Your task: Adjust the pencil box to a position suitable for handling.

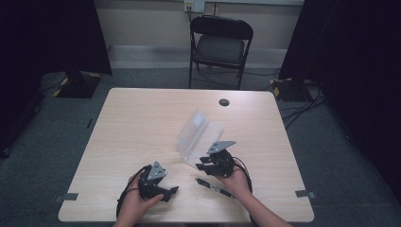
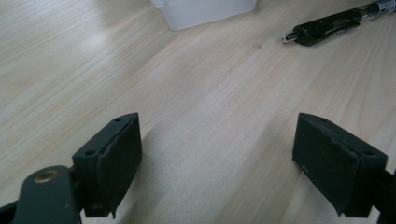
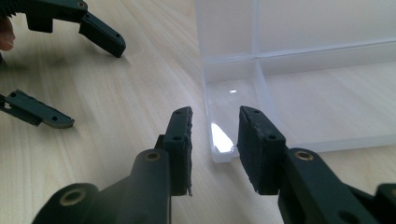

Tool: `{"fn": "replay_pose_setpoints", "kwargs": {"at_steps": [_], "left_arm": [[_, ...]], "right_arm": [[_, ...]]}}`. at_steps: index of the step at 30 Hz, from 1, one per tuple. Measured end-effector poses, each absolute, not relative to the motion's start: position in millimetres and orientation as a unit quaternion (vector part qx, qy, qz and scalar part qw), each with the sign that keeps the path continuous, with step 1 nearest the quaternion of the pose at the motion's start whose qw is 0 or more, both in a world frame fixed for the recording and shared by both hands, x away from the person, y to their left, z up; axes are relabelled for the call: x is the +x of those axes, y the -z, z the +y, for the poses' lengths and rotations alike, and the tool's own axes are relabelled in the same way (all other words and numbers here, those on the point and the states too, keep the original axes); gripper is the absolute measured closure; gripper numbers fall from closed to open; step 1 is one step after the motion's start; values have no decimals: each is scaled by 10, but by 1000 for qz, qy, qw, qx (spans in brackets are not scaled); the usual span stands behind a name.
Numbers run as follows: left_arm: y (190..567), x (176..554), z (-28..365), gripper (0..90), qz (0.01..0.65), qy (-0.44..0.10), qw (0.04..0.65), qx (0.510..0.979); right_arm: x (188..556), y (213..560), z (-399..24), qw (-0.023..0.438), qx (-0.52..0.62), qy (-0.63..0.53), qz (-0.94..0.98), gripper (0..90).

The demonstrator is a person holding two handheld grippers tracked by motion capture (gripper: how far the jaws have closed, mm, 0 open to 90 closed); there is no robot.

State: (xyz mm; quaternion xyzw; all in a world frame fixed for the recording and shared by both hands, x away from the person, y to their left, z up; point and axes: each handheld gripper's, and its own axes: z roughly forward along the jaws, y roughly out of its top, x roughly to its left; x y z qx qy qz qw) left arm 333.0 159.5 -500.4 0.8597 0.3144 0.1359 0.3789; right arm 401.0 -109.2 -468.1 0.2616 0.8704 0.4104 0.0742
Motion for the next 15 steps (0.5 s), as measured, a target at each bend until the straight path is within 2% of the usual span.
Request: {"fn": "replay_pose_setpoints", "kwargs": {"at_steps": [5, 9, 15], "left_arm": [[5007, 3330, 1594, 156, 314, -136, 381, 859], [5007, 3331, 1594, 156, 314, -135, 381, 859], [5004, 3329, 1594, 156, 314, -136, 379, 860]], "right_arm": [[4030, 4637, -1245, 94, 272, -404, 868, 637], [4063, 4665, -1319, 99, 282, -398, 867, 584], [4146, 4665, -1337, 112, 293, -402, 860, 574]]}}
